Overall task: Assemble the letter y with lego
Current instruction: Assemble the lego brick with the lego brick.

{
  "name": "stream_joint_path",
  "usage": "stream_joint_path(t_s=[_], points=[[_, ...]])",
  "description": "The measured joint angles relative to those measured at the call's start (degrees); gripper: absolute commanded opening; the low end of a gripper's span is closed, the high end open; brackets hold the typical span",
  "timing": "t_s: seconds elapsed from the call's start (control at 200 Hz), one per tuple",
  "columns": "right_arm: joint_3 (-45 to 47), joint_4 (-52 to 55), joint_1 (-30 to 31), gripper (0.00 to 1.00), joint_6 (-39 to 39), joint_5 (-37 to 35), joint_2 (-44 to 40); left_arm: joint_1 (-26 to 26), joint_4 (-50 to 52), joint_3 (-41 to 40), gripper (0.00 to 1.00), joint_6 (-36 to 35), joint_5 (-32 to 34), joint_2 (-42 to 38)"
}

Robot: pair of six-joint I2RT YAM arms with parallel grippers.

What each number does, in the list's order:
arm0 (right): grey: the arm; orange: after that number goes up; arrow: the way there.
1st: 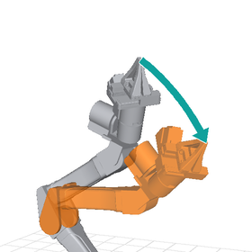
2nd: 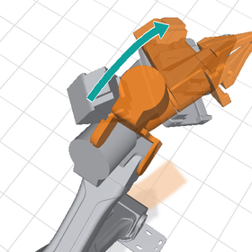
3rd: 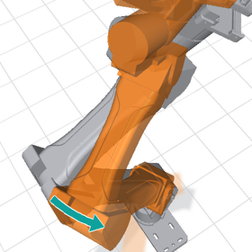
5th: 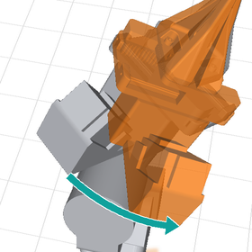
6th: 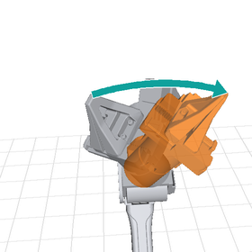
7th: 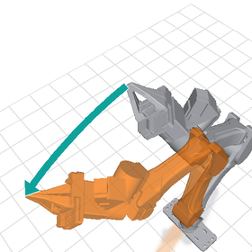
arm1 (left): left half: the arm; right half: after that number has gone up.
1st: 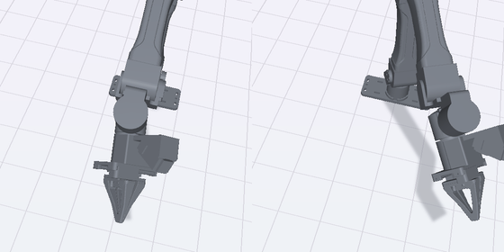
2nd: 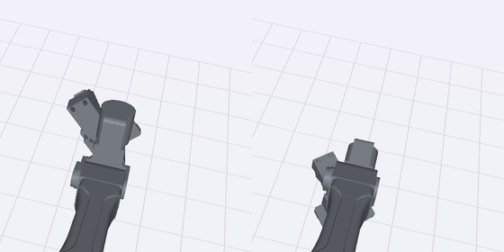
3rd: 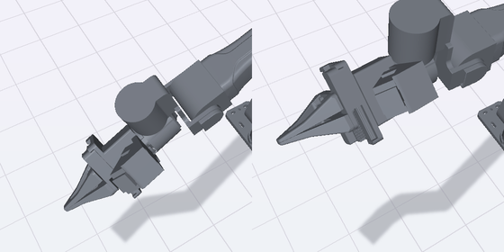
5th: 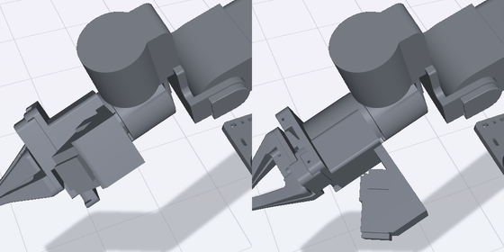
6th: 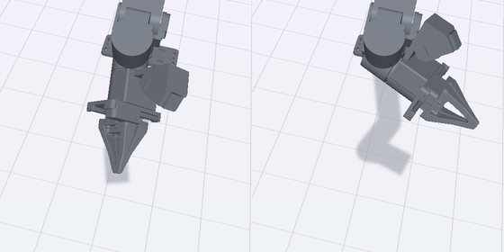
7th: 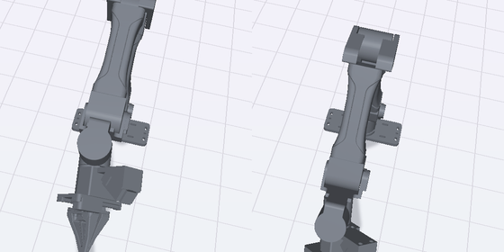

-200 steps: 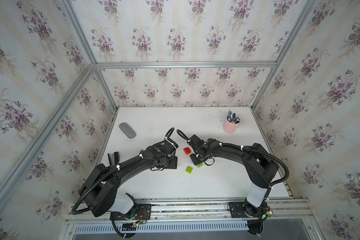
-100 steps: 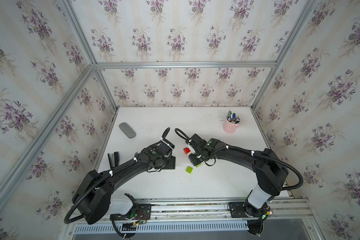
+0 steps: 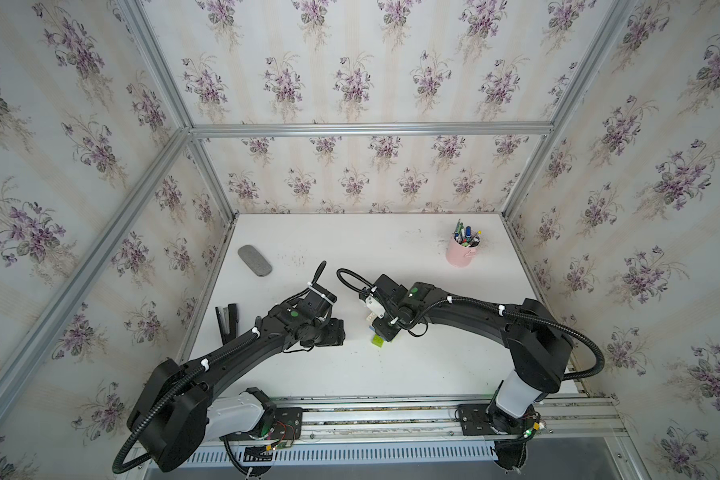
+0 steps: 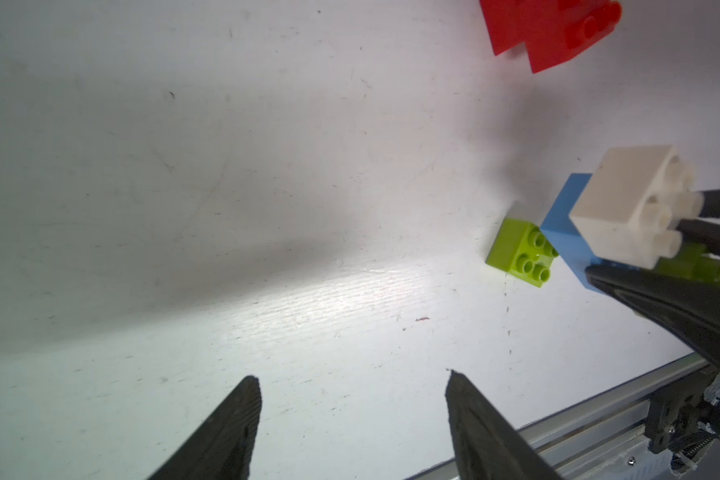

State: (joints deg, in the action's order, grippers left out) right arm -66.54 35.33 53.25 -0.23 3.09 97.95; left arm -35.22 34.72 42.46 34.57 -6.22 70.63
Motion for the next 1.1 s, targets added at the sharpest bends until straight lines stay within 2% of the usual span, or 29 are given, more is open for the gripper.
stream_joint_path(t_s=[0.485,1.099], points=[[-0.39,0.98,1.07,0.23,-5.79,1.22,1.44,0.46,-0.81,-0.42,0.72,-0.02,-0.31,0.50],[-0.44,1.75,1.88,0.23,-6.84,0.33,2.93,0.70,-0.85,-0.96,0.72,0.02,-0.31,0.74]])
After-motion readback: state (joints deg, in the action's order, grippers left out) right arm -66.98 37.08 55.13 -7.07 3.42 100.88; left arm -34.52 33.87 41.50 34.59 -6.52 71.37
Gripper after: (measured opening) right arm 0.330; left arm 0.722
